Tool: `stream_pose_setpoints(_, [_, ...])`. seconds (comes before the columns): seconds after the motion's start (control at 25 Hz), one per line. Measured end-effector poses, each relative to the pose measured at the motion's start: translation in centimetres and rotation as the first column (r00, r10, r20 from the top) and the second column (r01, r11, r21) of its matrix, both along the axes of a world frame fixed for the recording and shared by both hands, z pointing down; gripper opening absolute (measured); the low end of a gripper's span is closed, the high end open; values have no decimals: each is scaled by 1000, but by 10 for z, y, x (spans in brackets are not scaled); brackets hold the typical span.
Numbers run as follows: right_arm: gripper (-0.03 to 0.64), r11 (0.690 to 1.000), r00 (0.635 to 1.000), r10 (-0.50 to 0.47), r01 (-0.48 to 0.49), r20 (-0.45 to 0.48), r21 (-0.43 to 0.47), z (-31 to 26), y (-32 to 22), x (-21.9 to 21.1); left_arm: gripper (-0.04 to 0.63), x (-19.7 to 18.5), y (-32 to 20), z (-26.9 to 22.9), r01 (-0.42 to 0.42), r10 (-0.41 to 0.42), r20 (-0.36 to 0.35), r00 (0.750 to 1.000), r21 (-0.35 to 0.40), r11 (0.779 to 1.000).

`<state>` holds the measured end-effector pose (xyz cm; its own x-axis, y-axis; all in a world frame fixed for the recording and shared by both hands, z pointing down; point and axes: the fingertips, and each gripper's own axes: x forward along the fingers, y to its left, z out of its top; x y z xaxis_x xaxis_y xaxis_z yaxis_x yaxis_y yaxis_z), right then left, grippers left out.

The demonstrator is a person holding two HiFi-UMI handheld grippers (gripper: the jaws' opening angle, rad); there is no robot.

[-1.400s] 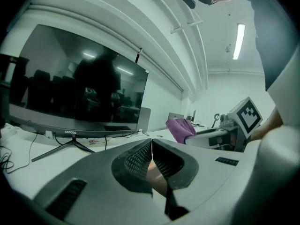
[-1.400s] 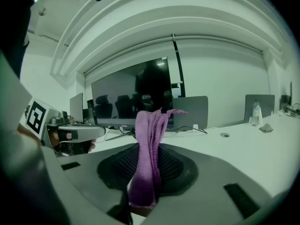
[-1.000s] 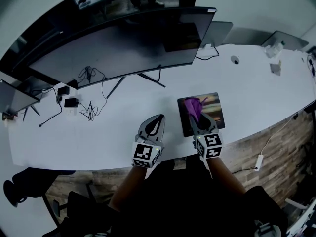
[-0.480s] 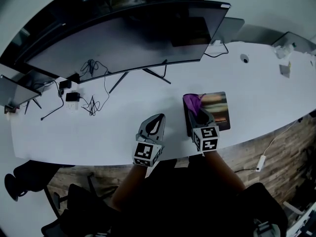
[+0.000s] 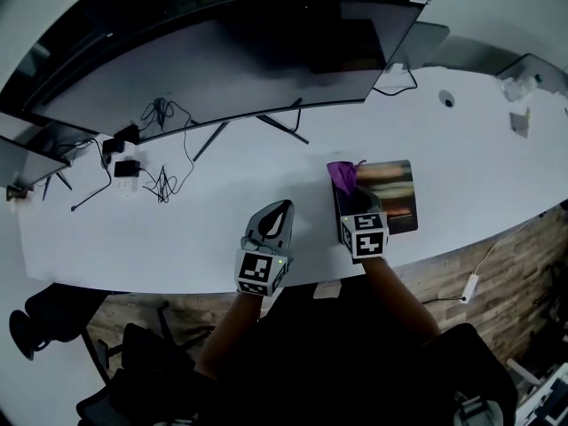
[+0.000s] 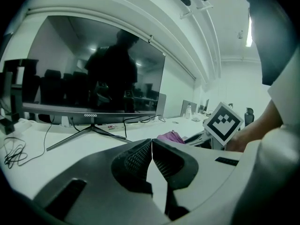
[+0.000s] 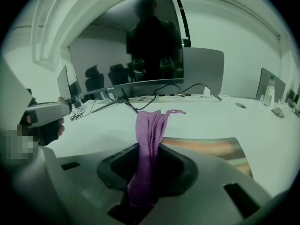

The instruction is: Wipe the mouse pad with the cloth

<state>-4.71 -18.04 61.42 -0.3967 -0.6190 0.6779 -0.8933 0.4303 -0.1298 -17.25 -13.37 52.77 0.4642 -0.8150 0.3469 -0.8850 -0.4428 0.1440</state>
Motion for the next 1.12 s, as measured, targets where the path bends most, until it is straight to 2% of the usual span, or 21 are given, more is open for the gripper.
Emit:
stream_pose_setpoints(0.72, [117, 999, 1000, 18, -18, 10, -47, 13, -9, 3, 23, 3, -7, 11, 12, -12, 14, 1000, -22, 1000])
stream_pose_setpoints(1.12, [115, 998, 999, 35, -35, -7, -51, 11, -15, 28, 23, 19, -12, 13, 2, -1, 23, 1000, -29, 1000])
